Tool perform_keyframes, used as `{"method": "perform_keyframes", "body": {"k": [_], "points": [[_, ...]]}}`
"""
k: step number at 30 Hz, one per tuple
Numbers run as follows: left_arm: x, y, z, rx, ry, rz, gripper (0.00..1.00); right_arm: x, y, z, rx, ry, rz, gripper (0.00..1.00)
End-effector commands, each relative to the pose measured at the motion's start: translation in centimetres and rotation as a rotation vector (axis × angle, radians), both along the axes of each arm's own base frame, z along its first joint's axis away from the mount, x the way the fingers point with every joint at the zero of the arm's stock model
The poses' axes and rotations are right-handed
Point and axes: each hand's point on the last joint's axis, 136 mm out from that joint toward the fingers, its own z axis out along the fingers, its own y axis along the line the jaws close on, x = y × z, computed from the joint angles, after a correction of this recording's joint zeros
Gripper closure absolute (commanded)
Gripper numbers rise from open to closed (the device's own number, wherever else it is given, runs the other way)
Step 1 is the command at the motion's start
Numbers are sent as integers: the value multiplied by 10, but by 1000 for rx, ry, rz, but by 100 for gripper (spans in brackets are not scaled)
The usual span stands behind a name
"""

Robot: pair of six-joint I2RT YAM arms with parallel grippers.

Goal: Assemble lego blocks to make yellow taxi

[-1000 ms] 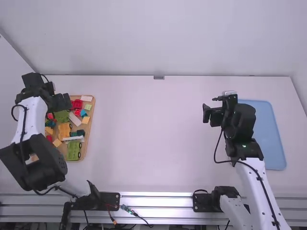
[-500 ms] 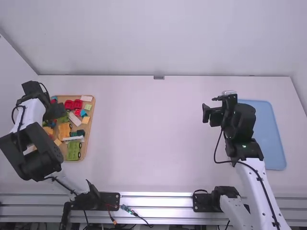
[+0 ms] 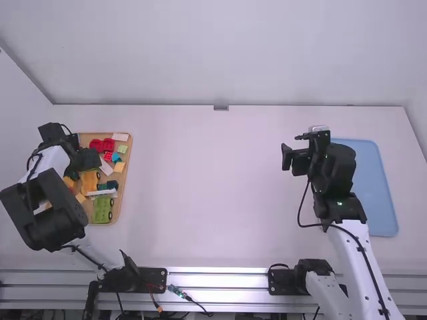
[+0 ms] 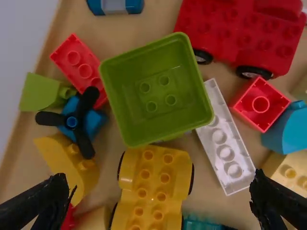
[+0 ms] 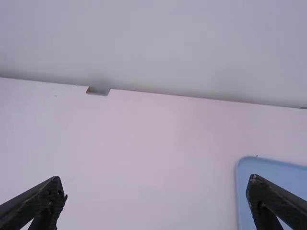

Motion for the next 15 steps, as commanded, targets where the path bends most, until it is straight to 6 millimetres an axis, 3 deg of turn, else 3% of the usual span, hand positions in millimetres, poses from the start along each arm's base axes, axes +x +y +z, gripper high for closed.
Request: {"method": "perform_keyframes", "body": {"k": [1, 7, 15], "points": [[-6, -8, -20, -73, 17, -33, 1, 1, 2, 20, 2, -46, 8, 1], [-14, -5, -40, -87, 60, -2, 1, 1, 2, 19, 2, -44, 7, 1], [-17, 1, -50, -82, 82, -9, 4, 1, 2, 19, 2, -42, 7, 1]]}}
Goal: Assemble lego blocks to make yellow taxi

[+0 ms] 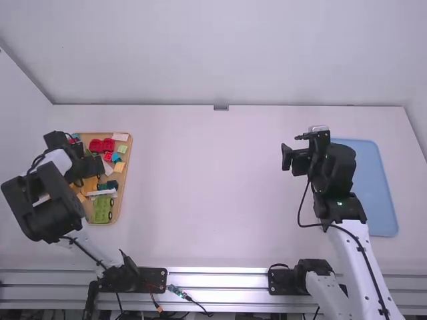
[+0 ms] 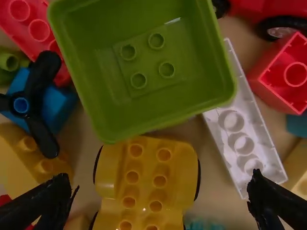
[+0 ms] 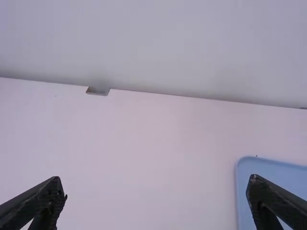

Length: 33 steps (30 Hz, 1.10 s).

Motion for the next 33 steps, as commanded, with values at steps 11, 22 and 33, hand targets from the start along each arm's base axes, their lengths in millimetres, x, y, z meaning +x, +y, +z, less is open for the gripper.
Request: {"method": "perform_keyframes", "body": {"k": [11, 22, 33], "points": [[-7, 12, -19, -6, 4, 9, 16, 1, 2, 20, 3, -48, 9, 1], [-4, 1, -32, -30, -48, -45, 18, 1, 2, 20, 3, -48, 9, 1], [-4, 0, -32, -34, -50, -34, 43, 1, 2, 18, 3, -40, 8, 1]]}}
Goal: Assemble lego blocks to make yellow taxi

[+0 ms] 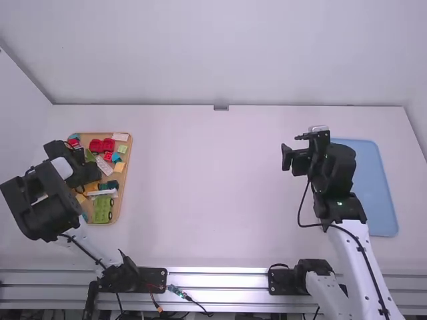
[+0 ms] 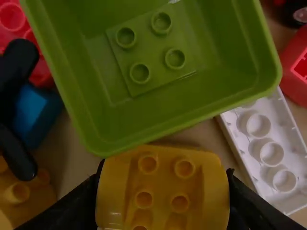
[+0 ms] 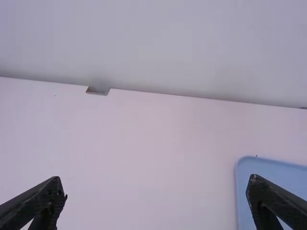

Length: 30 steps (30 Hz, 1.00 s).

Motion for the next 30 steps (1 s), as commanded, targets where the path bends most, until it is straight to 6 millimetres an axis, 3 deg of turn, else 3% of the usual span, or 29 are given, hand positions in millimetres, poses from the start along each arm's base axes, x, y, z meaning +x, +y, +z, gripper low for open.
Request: {"method": "perform_keyframes", "body": {"k": [1, 7, 13, 14, 16, 21, 26, 30], "points": [[-3, -4, -7, -24, 13, -1, 44, 1, 2, 19, 3, -43, 7, 1], [2, 0, -4, -29, -22, 57, 47, 1, 2, 19, 3, -43, 6, 1], [9, 0, 17, -59, -36, 115, 66, 1, 2, 19, 4, -42, 6, 1], [12, -1, 24, -61, -33, 109, 83, 1, 2, 19, 4, -43, 6, 1], [18, -5, 37, -61, -34, 95, 98, 1, 2, 19, 4, -43, 7, 1], [32, -12, 62, -39, -69, 122, 98, 1, 2, 19, 7, -41, 5, 1], [53, -50, 90, -12, -122, 24, 98, 1, 2, 19, 8, -42, 5, 1], [65, -102, 109, 6, -160, -112, 98, 1, 2, 20, 34, -41, -6, 1]]}}
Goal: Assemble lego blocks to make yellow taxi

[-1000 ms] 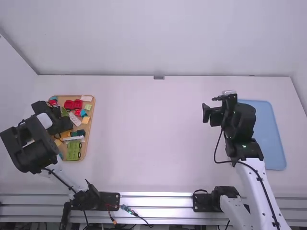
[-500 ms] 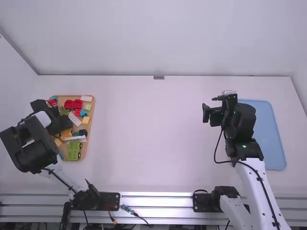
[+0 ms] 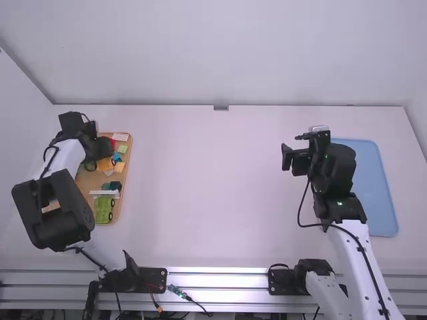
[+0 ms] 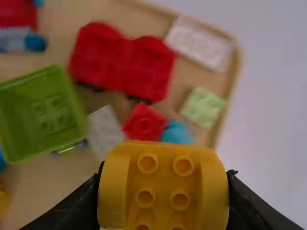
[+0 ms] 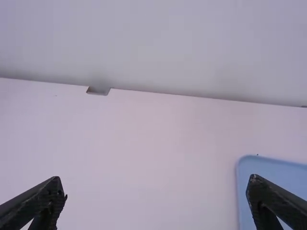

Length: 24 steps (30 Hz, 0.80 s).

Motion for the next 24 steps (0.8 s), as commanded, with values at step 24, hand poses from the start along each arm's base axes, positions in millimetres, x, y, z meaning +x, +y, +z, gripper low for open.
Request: {"method": "perform_keyframes", "body": {"k": [24], "points": [[-104, -381, -24, 314, -56, -1613, 98, -31, 1, 36, 24, -64, -1, 1]]}}
